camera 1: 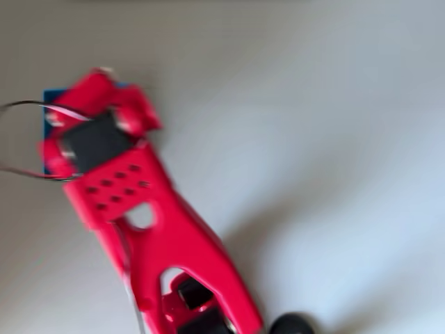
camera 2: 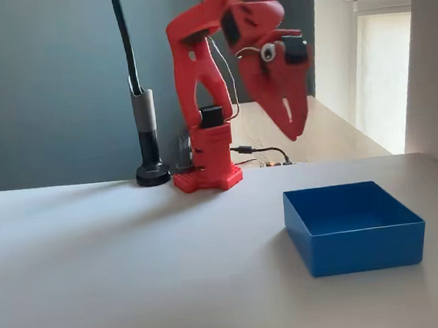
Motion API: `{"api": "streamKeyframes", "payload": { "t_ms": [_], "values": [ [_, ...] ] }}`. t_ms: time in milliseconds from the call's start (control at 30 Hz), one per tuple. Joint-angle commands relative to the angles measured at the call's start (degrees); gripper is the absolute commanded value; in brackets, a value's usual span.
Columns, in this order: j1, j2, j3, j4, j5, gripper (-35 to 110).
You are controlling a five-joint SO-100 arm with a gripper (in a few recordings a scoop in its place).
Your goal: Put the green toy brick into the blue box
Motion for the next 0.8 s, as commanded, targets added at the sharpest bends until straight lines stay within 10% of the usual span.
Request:
{"api": "streamKeyframes", "payload": {
  "t_ms": [0,767],
  "values": [
    [8.9,12.1,12.9,-7.0,-1.8,0],
    [22.9,54.2,64.6,-19.1,-2.1,0]
  ]
}}
